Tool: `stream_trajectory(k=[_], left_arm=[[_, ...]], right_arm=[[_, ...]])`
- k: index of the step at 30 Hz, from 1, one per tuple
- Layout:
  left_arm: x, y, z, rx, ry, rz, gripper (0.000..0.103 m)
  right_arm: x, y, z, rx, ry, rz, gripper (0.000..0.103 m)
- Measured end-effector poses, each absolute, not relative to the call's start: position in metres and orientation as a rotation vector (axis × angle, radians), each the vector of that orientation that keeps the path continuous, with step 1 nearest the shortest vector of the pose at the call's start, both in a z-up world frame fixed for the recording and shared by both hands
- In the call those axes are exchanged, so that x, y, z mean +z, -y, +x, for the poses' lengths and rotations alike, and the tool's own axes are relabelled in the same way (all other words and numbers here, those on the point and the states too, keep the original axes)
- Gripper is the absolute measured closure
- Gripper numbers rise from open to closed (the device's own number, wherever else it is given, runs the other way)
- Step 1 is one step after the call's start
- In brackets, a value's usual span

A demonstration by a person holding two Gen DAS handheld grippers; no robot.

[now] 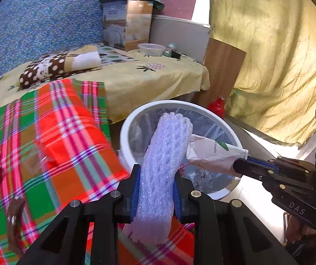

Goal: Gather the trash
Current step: 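Carry the foam net and paper packet over the bin and open both tools, then move both open tools back from the bin to the remaining trash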

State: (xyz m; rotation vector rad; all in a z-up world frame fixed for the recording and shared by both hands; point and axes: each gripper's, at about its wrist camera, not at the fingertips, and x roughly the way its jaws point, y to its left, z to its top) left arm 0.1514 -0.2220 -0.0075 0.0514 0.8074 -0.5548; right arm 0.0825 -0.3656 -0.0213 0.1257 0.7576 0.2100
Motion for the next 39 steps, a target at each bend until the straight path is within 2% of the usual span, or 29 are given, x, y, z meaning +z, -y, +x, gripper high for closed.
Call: stream_trajectory(k=[7,12,14,17,18,19,20,39], left_arm=[[-0.016,0.243,0.164,-0.588,-0.825,0.073,0.075],[-0.019,0.246,0.166,-0.593,-0.822,0.071,0.061],[-0.017,0.246,0.167,-0.593,-0.816,0.066,0.060],[-0.016,0.244,0.168,-0.591,-0.810,0.057,0.054],[-0.016,0.244,0.168,-0.592,-0.808,0.053,0.052],[-0.015,0.243,0.168,-0.591,-0.805,0.050,0.052],[-0.015,0.242,0.168,-0.590,-0.803,0.047,0.052],[-0.001,0.192,0.138,-0.535,-0.779,-0.030,0.052]], right_arm=[[-0.027,0.373,0.088,0.195,-0.784,0.133,0.094],[-0.027,0.375,0.090,0.176,-0.783,0.129,0.092],[-0.027,0.377,0.090,0.167,-0.780,0.130,0.091],[-0.026,0.378,0.090,0.158,-0.767,0.125,0.082],[-0.025,0.378,0.090,0.155,-0.764,0.124,0.075],[-0.025,0.378,0.090,0.155,-0.760,0.124,0.069],[-0.025,0.379,0.090,0.154,-0.756,0.124,0.068],[-0.007,0.358,0.078,0.153,-0.709,0.101,0.067]])
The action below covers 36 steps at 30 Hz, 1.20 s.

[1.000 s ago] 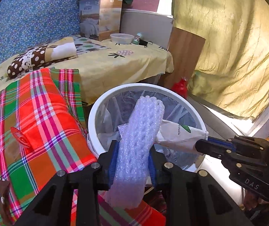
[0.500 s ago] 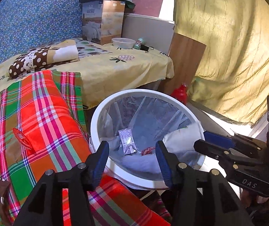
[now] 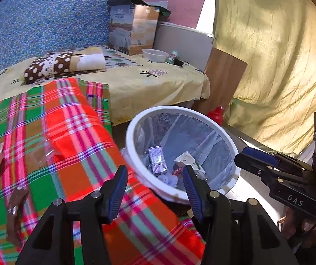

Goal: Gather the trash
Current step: 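Move both open tools back from the bin to the remaining trash, then grasp the brown snack wrapper with the left tool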

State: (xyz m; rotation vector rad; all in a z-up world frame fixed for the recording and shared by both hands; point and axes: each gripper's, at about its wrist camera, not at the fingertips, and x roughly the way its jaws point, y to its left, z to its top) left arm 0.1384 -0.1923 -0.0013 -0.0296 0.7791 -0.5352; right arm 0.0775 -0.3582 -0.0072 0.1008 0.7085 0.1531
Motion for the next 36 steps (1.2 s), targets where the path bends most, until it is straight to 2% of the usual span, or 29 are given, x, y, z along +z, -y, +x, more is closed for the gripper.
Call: stream_trajectory(k=[19,36], left_arm=[[0.000,0.102,0.084,-0.333,-0.748,-0.063,0.052],[-0.007,0.033,0.085,-0.166,-0.740,-0.096,0.052]], right_arm=[[-0.006,0.290,0.067,0.305,-0.729,0.086,0.067],[-0.004,0.245,0.072,0.389,-0.761,0.053,0.067]])
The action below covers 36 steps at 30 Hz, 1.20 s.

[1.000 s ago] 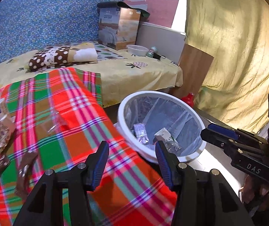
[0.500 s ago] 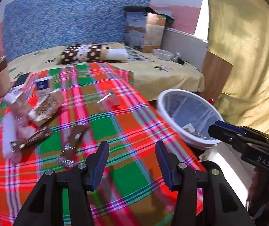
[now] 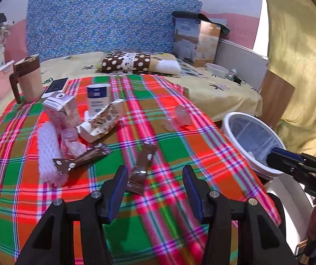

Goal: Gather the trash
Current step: 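Grasp the brown snack wrapper with the left tool, then grasp the red bottle cap with the right tool while the left tool holds the wrapper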

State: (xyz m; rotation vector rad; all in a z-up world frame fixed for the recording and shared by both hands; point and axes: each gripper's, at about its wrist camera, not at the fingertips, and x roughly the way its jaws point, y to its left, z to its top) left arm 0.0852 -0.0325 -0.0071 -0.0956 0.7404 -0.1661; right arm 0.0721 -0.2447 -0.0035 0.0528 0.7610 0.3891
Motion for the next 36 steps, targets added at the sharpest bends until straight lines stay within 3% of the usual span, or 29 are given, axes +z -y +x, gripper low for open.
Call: stream_trajectory(k=[6,11,16,36], left_arm=[[-0.021,0.028,0.104,-0.151,-0.781,-0.082,0.053],[-0.038,0.029,0.125,-0.146,-0.849,-0.096,0.062],[-0.049,0.037,0.133,-0.142,-0.893,-0.067,0.080],[-0.032,-0.004,0.117,-0.139,-0.832,-0.161,0.081]], right_arm=[[-0.005,0.237,0.082,0.392,-0.778,0.054,0.067],[-0.007,0.232,0.091,0.397,-0.794,0.056,0.067],[-0.006,0.224,0.101,0.403,-0.797,0.036,0.067],[-0.025,0.191,0.182,0.496,-0.848,-0.031,0.067]])
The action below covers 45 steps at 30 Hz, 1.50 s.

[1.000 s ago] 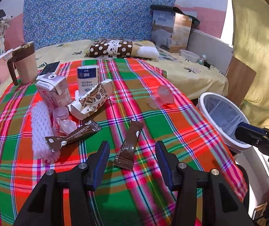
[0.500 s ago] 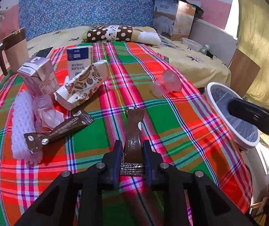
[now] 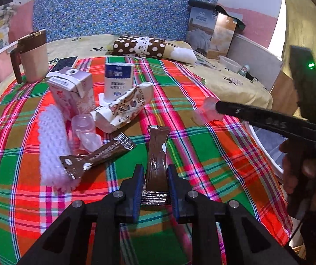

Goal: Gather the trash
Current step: 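Grasp the red bottle cap with the right tool while the left tool holds the wrapper, then carry the wrapper and red cap over the white bin and open both tools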

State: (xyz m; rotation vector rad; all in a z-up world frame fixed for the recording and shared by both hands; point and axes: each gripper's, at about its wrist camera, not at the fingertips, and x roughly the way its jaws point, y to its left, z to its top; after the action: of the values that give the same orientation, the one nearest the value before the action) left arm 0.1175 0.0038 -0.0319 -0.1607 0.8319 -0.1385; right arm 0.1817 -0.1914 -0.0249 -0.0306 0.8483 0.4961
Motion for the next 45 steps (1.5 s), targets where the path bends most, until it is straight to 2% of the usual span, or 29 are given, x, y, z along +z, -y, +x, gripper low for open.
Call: stream_trajectory(k=[8,13,14,16,17,29,30,31,45], left_arm=[[-0.029,-0.019,0.111,-0.119,-0.818,-0.185,0.081],[-0.028,-0.028,0.106,-0.107,-0.810,-0.199,0.081],[-0.028,-0.030,0.106,-0.107,-0.810,-0.201,0.081],[-0.028,-0.031,0.105,-0.109,-0.809,-0.203,0.081],[-0.028,-0.031,0.105,-0.110,-0.809,-0.203,0.081],[-0.032,-0.025,0.113,-0.129,-0.829,-0.205,0.081],[-0.032,-0.025,0.113,-0.129,-0.830,-0.205,0.081],[-0.033,-0.025,0.113,-0.128,-0.831,-0.204,0.081],[-0.027,-0.007,0.107,-0.152,-0.826,-0.184,0.081]], right_arm=[[-0.031,0.175,0.160,0.647,-0.912,-0.006,0.067],[-0.017,0.170,0.138,0.618,-0.823,-0.083,0.067],[-0.014,0.173,0.137,0.588,-0.800,-0.091,0.064],[-0.011,0.179,0.141,0.558,-0.775,-0.089,0.042],[-0.010,0.181,0.144,0.549,-0.768,-0.087,0.041],[-0.032,0.170,0.189,0.572,-0.852,-0.143,0.041],[-0.032,0.172,0.189,0.581,-0.856,-0.119,0.044],[-0.031,0.174,0.187,0.590,-0.855,-0.100,0.057],[-0.018,0.210,0.137,0.521,-0.820,0.009,0.057]])
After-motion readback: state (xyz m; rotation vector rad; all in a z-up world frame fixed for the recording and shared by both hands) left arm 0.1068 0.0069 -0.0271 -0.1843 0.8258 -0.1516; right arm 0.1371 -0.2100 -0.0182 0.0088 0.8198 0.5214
